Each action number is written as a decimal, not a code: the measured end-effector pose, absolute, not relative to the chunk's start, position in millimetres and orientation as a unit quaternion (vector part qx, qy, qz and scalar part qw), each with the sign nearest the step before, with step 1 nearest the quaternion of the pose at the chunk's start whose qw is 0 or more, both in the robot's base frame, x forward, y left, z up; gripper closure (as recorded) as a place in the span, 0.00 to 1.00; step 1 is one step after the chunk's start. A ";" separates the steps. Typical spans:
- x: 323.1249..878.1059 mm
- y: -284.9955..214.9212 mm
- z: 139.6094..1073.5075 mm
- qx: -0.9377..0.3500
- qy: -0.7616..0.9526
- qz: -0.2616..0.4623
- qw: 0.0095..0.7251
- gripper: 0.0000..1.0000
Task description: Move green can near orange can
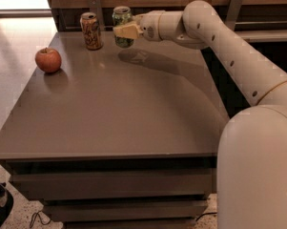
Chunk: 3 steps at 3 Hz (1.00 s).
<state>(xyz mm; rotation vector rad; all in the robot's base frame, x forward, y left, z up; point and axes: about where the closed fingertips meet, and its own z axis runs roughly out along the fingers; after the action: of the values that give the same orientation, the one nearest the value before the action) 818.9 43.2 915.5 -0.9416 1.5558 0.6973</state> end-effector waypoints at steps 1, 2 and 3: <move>830.4 50.1 901.2 -0.396 0.665 0.291 0.562 1.00; 838.8 63.3 885.9 -0.395 0.667 0.300 0.556 1.00; 843.2 73.5 870.7 -0.392 0.671 0.309 0.548 1.00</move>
Offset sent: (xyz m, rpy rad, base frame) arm 0.0321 0.0288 -0.0469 0.0100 0.0410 0.0018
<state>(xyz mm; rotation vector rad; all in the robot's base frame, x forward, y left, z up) 843.2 73.5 870.7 -0.9287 1.5902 0.7322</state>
